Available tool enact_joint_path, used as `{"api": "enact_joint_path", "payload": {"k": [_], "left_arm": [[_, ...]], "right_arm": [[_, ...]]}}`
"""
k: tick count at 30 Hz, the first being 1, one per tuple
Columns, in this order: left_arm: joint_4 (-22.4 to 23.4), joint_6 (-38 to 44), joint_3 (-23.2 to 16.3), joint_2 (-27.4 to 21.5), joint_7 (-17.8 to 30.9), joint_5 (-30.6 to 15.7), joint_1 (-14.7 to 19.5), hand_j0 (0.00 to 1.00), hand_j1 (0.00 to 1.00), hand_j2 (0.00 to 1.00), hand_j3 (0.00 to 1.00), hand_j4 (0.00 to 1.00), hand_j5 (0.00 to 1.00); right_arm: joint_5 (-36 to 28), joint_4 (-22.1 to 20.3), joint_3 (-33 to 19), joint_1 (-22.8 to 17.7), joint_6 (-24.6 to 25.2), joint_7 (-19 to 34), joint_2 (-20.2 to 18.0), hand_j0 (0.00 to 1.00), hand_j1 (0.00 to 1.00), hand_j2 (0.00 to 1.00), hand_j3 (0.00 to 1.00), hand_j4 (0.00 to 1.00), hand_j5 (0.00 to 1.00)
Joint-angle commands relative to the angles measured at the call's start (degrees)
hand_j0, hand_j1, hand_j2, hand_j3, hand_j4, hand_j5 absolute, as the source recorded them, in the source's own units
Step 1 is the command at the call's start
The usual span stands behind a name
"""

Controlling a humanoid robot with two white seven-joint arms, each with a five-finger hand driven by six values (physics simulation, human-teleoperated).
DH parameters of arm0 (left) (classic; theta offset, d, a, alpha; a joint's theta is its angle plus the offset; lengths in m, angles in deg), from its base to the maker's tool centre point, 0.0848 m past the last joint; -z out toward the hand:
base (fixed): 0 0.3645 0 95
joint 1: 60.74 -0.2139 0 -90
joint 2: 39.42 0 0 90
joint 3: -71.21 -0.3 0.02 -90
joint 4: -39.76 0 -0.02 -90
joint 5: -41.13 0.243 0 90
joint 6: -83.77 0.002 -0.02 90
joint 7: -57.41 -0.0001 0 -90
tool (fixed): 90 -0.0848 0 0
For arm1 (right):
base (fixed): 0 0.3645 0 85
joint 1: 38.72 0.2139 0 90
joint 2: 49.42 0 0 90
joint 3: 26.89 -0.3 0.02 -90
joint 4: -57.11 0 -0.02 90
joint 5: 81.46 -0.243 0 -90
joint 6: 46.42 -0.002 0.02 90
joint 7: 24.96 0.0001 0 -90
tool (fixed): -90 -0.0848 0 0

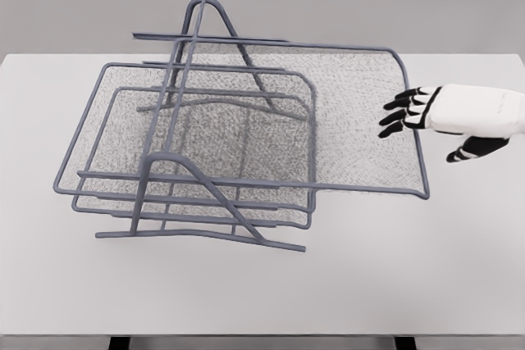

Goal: Pull out the upper folder box with right arm

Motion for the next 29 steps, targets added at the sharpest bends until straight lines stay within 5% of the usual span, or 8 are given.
{"api": "enact_joint_path", "payload": {"k": [1,20,29], "left_arm": [[-0.02,0.0,0.0,0.0,0.0,-0.03,0.0,1.0,1.0,1.0,1.0,1.0,1.0],[-0.02,0.0,0.0,0.0,0.09,-0.03,0.0,1.0,1.0,1.0,1.0,1.0,1.0],[-0.02,0.0,0.0,0.0,0.0,-0.03,0.0,1.0,1.0,1.0,1.0,1.0,1.0]], "right_arm": [[12.65,1.06,0.44,0.0,-1.21,0.01,-0.71,1.0,1.0,1.0,1.0,1.0,1.0],[5.44,-2.55,-5.62,0.79,-1.21,-0.08,-7.65,1.0,1.0,1.0,1.0,1.0,1.0],[2.36,-3.25,-7.47,1.05,-1.21,-0.08,-3.0,1.0,1.0,1.0,1.0,1.0,1.0]]}}
